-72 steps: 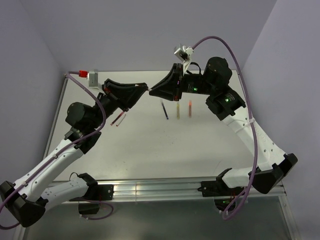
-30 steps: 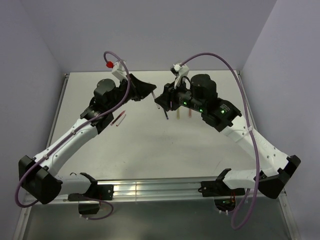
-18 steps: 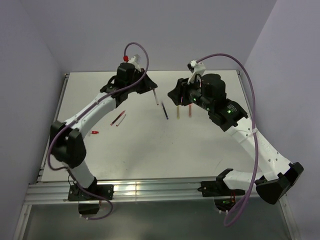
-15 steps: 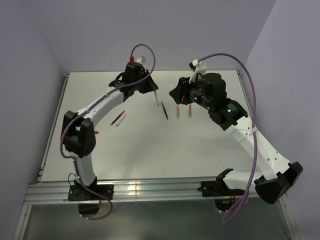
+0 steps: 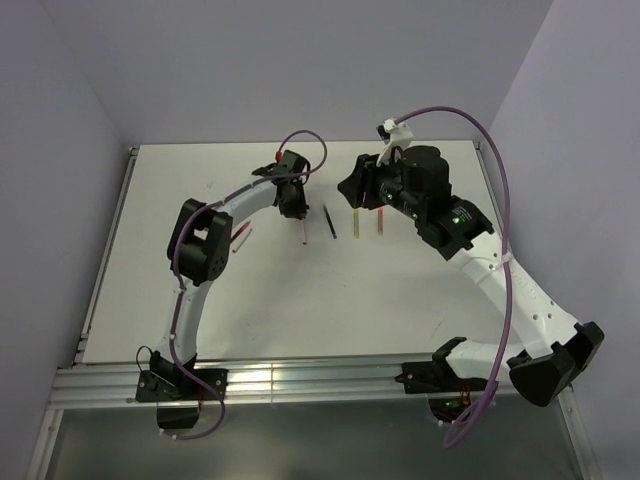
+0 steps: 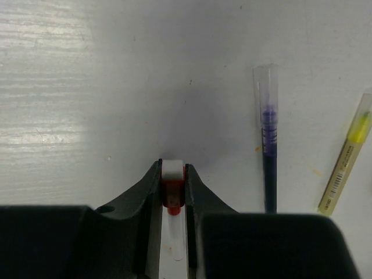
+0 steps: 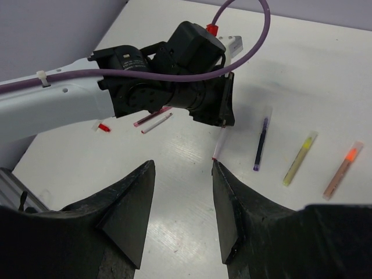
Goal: Insert the pens into the pen caps
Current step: Place the pen at the center of the board, then pick up the pen from the center of the board.
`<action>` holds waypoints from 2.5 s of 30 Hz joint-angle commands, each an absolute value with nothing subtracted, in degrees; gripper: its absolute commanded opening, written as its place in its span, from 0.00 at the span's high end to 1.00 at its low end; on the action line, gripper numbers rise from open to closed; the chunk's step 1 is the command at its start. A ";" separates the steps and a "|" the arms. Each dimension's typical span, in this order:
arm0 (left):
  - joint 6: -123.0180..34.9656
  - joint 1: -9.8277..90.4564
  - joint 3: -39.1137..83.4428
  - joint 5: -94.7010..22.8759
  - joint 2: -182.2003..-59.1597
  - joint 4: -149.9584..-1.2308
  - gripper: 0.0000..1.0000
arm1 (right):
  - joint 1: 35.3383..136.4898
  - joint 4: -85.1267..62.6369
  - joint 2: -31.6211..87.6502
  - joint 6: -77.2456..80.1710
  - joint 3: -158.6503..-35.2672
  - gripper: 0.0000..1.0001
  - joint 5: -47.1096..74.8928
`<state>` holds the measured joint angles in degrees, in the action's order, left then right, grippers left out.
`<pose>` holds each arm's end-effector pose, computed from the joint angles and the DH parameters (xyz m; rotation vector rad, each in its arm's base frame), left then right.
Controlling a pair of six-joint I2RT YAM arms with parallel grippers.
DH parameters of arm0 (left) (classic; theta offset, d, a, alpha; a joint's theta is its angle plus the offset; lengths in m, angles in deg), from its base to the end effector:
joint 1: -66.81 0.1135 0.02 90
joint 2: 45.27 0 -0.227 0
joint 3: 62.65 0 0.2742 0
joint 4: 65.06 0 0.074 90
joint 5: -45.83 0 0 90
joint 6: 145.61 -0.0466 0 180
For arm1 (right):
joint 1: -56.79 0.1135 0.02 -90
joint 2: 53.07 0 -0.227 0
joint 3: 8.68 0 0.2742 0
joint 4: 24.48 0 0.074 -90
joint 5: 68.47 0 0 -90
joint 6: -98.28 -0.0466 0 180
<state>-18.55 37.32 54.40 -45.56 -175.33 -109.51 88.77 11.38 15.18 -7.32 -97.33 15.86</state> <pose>0.4341 -0.2442 0.1239 -0.1826 2.6199 -0.3939 0.2596 0.1675 0.3878 -0.3400 1.8619 0.6663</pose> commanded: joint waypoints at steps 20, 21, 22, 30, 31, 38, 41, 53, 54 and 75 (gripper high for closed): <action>-18.60 35.70 56.78 -50.24 -177.37 -109.78 0.67 | 88.43 10.22 16.46 -7.54 -98.23 0.48 14.41; -18.60 35.70 56.96 -50.33 -177.20 -109.78 0.66 | 88.43 10.22 16.46 -7.54 -98.23 0.48 14.59; -18.95 35.79 56.96 -50.24 -176.94 -109.69 0.66 | 88.43 10.22 16.46 -7.63 -98.23 0.48 14.85; -21.59 35.96 58.10 -50.50 -173.42 -107.58 0.61 | 88.43 10.22 16.19 -7.54 -98.14 0.47 15.29; -22.20 36.05 58.27 -50.33 -172.98 -107.15 0.61 | 88.43 10.31 16.28 -7.46 -98.32 0.47 15.38; -22.91 36.23 49.70 -55.15 -162.55 -103.99 0.61 | 88.34 10.84 16.19 -7.54 -98.58 0.47 15.82; -22.21 36.67 43.35 -57.62 -156.49 -103.36 0.61 | 88.34 10.84 16.28 -7.54 -98.41 0.47 16.08; -21.15 38.33 26.64 -66.85 -145.65 -108.55 0.61 | 88.25 11.01 17.07 -8.07 -98.58 0.48 14.68; -21.50 38.86 25.94 -66.50 -145.38 -108.03 0.61 | 88.25 10.92 17.07 -8.16 -98.58 0.48 14.50; -27.13 43.26 28.74 -64.92 -152.76 -109.69 0.59 | 88.16 10.13 15.84 -8.51 -97.79 0.48 13.53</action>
<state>-25.69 42.96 25.87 -65.41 -152.65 -108.92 88.64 11.75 17.30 -8.41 -97.33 13.33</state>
